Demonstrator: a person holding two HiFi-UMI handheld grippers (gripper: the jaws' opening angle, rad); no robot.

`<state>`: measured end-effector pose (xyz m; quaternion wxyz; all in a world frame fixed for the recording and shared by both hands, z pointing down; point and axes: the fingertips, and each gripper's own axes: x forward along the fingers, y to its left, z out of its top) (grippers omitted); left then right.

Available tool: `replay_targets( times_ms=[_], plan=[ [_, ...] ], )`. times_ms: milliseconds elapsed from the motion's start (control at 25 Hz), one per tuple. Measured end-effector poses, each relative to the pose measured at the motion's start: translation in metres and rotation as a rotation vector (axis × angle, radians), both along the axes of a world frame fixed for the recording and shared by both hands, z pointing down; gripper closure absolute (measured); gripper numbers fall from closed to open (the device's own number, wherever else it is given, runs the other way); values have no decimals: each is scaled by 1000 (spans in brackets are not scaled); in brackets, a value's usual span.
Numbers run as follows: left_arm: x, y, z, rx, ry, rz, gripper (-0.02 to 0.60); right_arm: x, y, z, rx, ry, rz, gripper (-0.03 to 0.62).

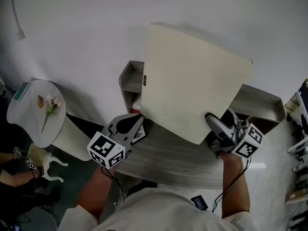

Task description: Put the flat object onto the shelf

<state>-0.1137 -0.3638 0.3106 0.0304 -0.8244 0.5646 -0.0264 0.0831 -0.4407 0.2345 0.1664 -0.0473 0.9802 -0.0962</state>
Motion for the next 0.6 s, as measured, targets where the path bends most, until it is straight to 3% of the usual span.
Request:
replay_targets(
  times_ms=[200, 600],
  plan=[
    [-2, -5, -1, 28, -20, 18, 569, -9, 0, -9, 60, -18, 0, 307],
    [-66, -75, -3, -39, 34, 37, 569, -102, -80, -29, 62, 41, -11, 307]
  ],
)
